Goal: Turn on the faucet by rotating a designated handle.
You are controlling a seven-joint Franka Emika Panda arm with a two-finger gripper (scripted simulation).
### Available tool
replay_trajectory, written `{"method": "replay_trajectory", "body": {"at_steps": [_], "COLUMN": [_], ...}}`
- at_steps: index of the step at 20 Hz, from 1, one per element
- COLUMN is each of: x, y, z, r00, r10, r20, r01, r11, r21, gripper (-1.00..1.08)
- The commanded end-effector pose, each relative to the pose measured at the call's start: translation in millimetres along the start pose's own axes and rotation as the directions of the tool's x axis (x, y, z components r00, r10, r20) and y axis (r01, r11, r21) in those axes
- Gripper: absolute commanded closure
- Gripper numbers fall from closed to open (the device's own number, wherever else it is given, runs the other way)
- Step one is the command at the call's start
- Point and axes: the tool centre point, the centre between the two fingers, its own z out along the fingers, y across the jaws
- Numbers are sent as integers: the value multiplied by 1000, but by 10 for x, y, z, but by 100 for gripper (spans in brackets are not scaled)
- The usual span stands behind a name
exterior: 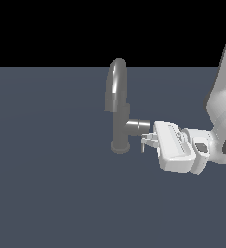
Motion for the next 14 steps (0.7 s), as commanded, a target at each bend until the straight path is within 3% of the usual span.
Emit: {"method": "replay_trajectory", "body": {"at_steps": [1, 7, 8, 9, 14], "x": [232, 456, 456, 281, 364], "y": [-9, -67, -67, -146, -274], "z": [13, 2, 2, -142, -106], "r00": [1000, 999, 999, 1000, 1000], "r10": [23, 35, 35, 3, 12], "r20": [-12, -14, -14, -22, -20], "r01": [-23, -35, -35, -3, -12], "r11": [1000, 999, 999, 1000, 1000], "r21": [6, 8, 8, 26, 22], "gripper": [108, 108, 108, 108, 108]}}
